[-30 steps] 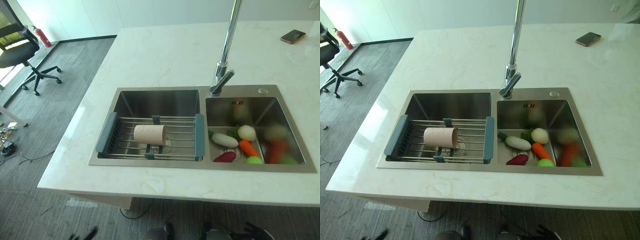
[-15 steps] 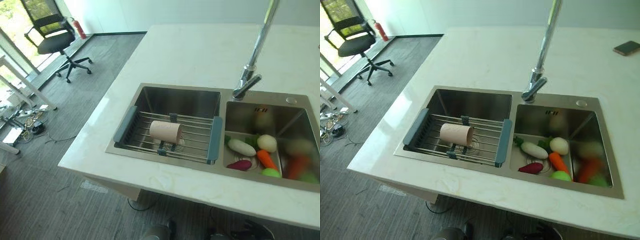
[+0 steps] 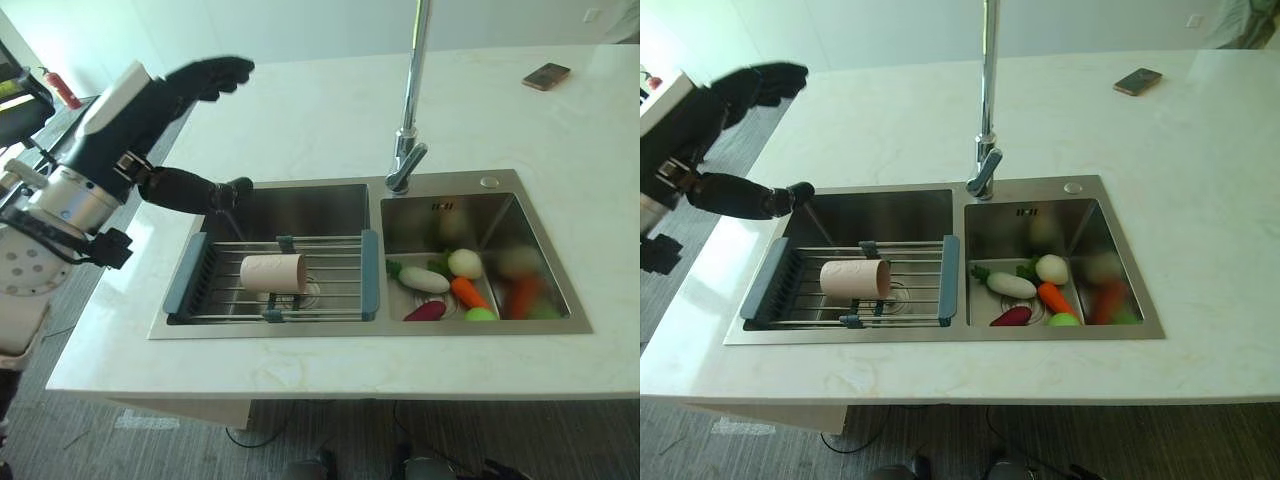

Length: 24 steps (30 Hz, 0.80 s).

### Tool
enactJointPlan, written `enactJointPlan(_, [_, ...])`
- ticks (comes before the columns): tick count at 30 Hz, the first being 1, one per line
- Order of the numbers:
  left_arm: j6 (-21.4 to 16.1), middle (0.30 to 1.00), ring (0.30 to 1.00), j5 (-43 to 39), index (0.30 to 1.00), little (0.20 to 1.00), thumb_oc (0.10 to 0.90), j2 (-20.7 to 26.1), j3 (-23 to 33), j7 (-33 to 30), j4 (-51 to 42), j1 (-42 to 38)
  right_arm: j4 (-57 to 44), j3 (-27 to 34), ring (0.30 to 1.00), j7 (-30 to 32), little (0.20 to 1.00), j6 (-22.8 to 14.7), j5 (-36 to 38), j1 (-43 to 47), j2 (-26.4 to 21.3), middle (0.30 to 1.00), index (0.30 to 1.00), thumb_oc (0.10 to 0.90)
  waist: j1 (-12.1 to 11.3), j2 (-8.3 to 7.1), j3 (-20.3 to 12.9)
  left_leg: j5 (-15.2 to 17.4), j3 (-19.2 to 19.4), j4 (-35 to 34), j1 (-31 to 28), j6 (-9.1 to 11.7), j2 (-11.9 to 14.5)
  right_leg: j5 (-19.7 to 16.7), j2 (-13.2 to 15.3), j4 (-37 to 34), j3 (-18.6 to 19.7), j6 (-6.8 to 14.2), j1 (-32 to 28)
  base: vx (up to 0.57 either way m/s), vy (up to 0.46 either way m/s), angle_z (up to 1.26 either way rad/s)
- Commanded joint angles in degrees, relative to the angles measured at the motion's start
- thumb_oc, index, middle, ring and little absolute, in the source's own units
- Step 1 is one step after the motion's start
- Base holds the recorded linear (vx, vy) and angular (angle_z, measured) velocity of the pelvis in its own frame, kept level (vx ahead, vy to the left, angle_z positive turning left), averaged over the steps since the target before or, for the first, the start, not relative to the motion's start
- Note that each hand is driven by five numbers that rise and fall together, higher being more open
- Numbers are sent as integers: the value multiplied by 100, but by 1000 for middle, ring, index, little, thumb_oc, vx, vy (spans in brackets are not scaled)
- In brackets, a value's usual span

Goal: Place the dishes in the dishwasher.

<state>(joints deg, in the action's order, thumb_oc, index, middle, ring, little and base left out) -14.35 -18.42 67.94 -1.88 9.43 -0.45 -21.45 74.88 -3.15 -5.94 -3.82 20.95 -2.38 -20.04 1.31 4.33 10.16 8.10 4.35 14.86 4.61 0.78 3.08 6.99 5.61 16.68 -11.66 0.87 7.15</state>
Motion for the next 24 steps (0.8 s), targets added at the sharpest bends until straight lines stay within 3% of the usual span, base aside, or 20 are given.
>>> enactJointPlan(1, [-186, 900, 900, 431, 900, 900, 800, -63, 589, -225, 279, -735, 4, 272, 900, -95, 900, -61, 260, 142, -155, 900, 900, 800, -70, 90, -53, 663, 90, 233, 125, 84, 38, 902, 114, 50, 7, 437, -507, 23, 8, -22])
enactJointPlan(6, [-18, 900, 900, 916, 900, 900, 800, -115, 133, 74, 503, -913, -56, 290, 900, -156, 900, -88, 338, 94, -161, 900, 900, 800, 22, 124, -40, 649, 138, 233, 129, 80, 33, 869, 105, 50, 100, 447, -457, 0, 11, -14])
enactJointPlan(9, [103, 900, 900, 973, 900, 900, 800, -136, -157, 771, 711, -1014, -97, 270, 900, -151, 900, -82, 400, 67, -145, 900, 900, 800, 65, 138, -36, 645, 176, 233, 118, 67, 22, 845, 100, 50, 133, 460, -443, 1, 5, -2])
enactJointPlan(12, [727, 900, 900, 866, 900, 900, 800, -250, -637, 2077, 707, -1208, -143, 287, 900, -181, 900, 20, 460, 99, -174, 900, 900, 800, 117, 172, -9, 633, 212, 233, 112, 38, 7, 804, 104, 50, 155, 469, -421, -10, 31, -10])
enactJointPlan(14, [1112, 900, 900, 966, 900, 900, 800, -335, -1033, 2426, 731, -1522, -110, 274, 900, -173, 900, 86, 506, 139, -216, 900, 900, 800, 171, 204, 10, 630, 254, 233, 99, 31, -5, 788, 100, 50, 168, 464, -410, -40, 62, -9])
enactJointPlan(19, [1404, 900, 900, 1034, 900, 900, 800, -254, -1454, 2660, 813, -1819, -128, 333, 900, -156, 900, 117, 671, 173, -241, 900, 900, 800, 191, 248, 12, 617, 295, 233, 90, 9, -38, 771, 103, 50, 166, 466, -410, -13, 28, -6])
enactJointPlan(24, [1138, 900, 900, 1314, 900, 900, 800, -194, -1336, 2271, 928, -1687, -243, 319, 900, -138, 900, 143, 733, 190, -258, 900, 900, 800, 181, 254, 46, 603, 298, 233, 124, 15, -44, 770, 105, 50, 154, 458, -379, 0, 11, 3])
